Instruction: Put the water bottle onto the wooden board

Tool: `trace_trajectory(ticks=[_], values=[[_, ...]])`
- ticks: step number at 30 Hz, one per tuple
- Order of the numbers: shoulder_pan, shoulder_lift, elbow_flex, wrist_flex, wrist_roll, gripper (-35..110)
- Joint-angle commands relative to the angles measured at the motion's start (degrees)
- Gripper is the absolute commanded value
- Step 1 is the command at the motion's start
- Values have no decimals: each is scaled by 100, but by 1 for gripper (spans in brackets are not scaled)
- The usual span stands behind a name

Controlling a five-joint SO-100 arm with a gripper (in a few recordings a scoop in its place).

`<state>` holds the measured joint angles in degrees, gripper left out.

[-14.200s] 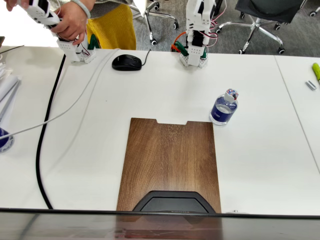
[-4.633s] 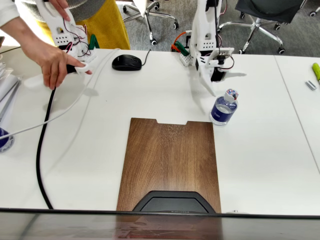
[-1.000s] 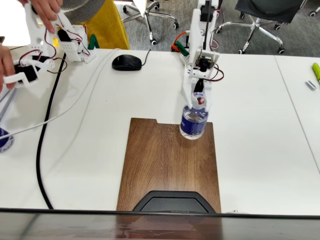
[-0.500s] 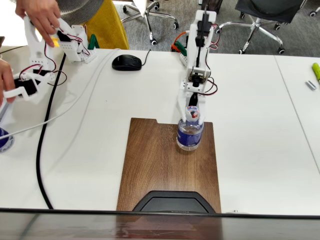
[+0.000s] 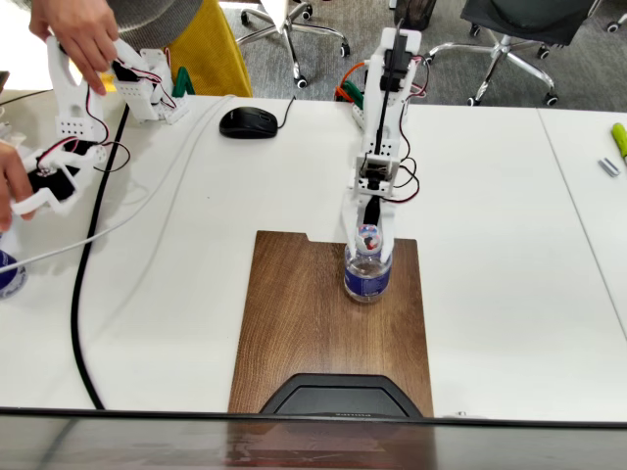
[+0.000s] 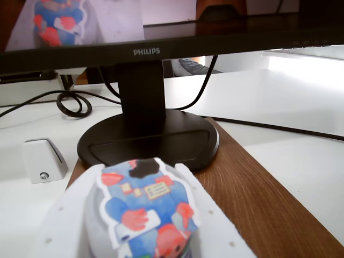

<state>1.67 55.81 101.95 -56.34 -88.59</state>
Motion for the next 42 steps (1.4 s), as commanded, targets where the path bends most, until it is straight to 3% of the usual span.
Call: trace_trajectory(ticks=[1,10,21,26,36,42], values=[[123,149,-229,18,-132,0],[123,97,-229,167,-457,1],[220,88,-211,141,-378,73],[229,88,-202,141,-396,88],[334,246,-62,237,-633,90],[360,1626,1072,527,-325,90]])
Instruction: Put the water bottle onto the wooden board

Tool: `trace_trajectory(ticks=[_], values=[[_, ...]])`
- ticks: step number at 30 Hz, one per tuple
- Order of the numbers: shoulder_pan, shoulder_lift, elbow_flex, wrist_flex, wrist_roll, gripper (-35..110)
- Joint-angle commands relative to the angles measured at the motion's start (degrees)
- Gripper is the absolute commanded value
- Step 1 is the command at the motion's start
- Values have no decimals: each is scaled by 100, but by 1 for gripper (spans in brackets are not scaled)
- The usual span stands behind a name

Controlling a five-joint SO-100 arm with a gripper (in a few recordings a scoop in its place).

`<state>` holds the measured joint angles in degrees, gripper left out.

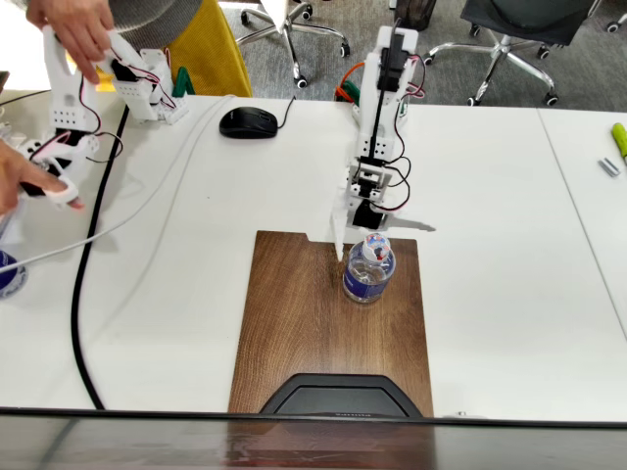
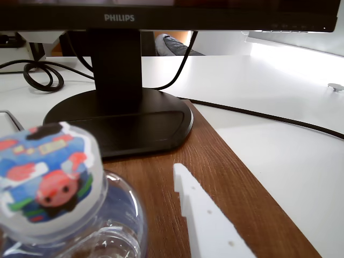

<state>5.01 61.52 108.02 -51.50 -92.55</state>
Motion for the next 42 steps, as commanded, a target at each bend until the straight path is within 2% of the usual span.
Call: trace_trajectory(ticks=[1,7,12,25,37,42], values=[[9,1371,729,44,114,90],[-18,2874,2171,9,44,81],[-88,3498,2566,-360,352,89],[-237,5493,5142,-1222,422,90],[-352,7629,6759,-782,431,91],[-378,8209,6935,-404,431,91]])
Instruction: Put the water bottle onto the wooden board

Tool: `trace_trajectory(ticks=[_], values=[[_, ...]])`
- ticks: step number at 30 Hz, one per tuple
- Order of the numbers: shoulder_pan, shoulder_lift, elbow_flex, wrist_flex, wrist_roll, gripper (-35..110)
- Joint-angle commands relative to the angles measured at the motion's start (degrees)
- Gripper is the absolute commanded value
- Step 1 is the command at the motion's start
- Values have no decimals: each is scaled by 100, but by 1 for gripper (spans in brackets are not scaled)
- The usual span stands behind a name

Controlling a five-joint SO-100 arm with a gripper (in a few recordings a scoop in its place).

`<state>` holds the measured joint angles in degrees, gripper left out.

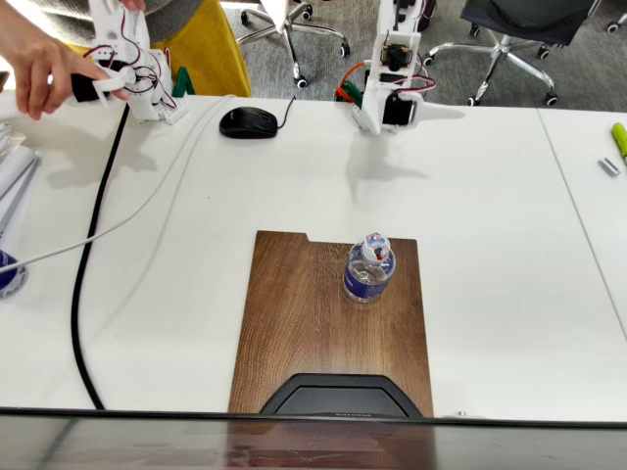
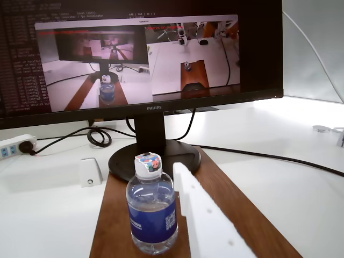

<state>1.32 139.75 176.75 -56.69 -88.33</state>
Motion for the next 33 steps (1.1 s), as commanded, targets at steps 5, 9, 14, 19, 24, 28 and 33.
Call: trace_trajectory(ticks=[5,9,14,19,24,28,33], values=[[53,1081,88,747,9,91],[70,2294,105,1828,0,91],[185,3164,114,2188,9,91],[387,4113,114,2909,0,91],[448,4667,114,3103,0,91],[431,4904,114,2971,-9,90],[237,4904,114,2312,0,90]])
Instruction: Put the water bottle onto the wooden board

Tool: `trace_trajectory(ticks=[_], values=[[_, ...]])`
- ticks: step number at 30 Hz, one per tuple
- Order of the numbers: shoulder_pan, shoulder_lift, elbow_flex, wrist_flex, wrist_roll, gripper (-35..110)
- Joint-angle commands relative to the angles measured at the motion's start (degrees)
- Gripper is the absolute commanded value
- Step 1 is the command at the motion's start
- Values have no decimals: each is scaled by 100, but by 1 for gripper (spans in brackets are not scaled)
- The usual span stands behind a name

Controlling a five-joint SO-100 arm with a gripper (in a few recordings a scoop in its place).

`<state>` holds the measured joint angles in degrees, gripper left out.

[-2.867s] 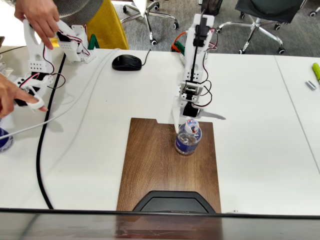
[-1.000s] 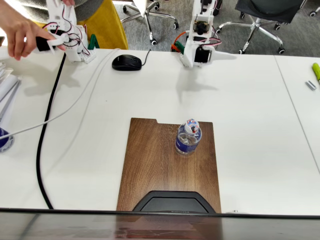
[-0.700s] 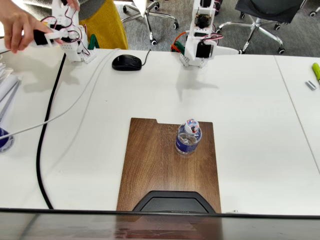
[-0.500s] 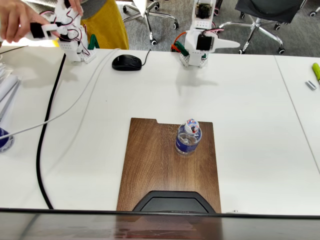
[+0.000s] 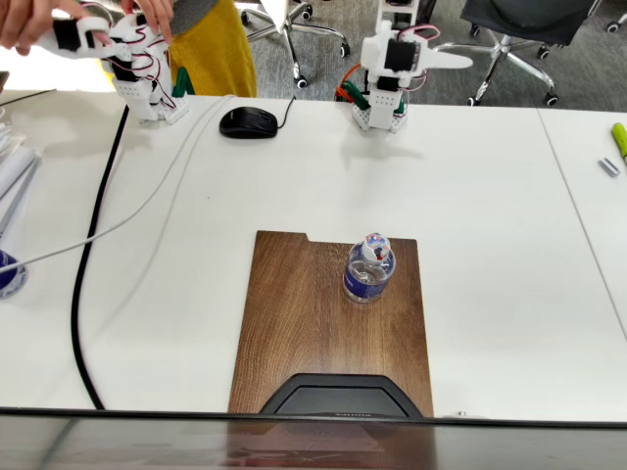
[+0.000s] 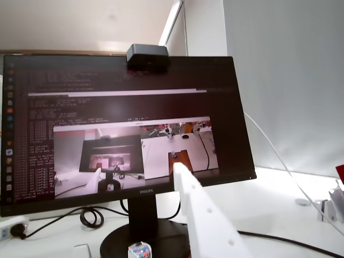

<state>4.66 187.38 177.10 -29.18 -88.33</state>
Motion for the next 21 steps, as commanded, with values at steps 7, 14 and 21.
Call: trace_trajectory(ticks=[7,14,21], values=[[-325,149,79,-1459,-9,84],[-360,149,79,-1485,-53,80],[-606,158,79,-1477,-44,78]])
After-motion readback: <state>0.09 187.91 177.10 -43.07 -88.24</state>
